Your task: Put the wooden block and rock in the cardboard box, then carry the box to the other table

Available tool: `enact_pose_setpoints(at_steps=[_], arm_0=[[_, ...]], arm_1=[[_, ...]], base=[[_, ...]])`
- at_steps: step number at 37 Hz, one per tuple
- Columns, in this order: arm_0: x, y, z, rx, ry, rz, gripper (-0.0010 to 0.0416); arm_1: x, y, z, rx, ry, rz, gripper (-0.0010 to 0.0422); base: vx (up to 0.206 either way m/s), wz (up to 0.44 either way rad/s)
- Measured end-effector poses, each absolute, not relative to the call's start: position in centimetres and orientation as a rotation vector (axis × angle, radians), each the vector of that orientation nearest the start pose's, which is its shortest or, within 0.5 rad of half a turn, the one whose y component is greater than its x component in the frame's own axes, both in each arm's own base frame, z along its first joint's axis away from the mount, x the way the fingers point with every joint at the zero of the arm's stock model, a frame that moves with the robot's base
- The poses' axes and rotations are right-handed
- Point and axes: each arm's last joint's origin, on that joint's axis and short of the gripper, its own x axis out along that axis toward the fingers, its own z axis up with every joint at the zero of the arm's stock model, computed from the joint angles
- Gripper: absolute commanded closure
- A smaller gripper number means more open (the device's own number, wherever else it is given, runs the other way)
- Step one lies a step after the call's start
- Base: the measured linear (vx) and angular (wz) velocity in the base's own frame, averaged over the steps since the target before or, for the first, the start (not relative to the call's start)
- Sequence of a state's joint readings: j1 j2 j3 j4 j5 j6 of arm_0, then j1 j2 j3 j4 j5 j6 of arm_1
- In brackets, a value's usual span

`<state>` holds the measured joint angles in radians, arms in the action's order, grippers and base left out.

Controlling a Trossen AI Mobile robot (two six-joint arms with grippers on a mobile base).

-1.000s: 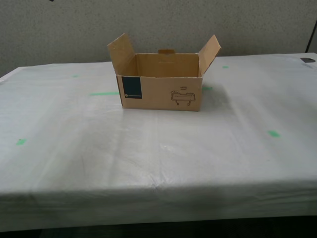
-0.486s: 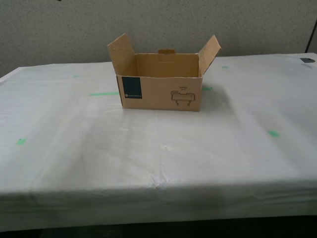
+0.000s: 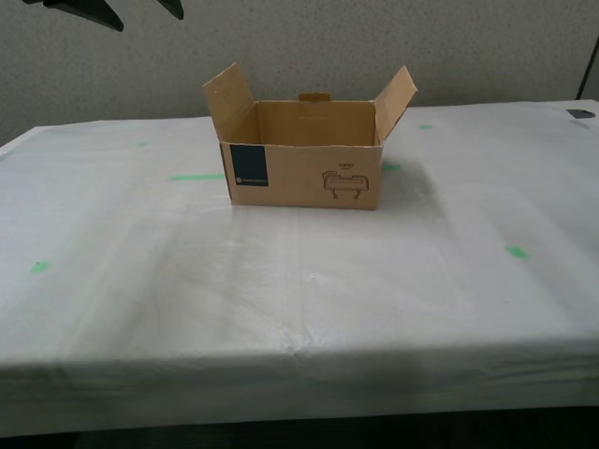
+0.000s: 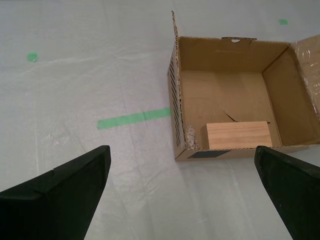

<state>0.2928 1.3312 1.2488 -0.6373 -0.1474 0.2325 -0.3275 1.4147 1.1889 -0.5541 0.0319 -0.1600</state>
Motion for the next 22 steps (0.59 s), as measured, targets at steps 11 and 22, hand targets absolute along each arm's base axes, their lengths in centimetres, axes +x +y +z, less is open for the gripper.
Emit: enact_pose_setpoints(at_steps=[11,22], arm_0=[[26.57,8.44,33.55,0.166,0.77,0.334,0.0012],[26.57,8.46,33.55,0.166,0.77,0.335,0.0012]], arm_1=[[28.37,-9.73,29.98,-0.035,0.8,-0.278,0.0018],[28.37,-9.74,29.99,-0.035,0.799,-0.278,0.0018]], base=[[0.0,0.0],[0.0,0.0]])
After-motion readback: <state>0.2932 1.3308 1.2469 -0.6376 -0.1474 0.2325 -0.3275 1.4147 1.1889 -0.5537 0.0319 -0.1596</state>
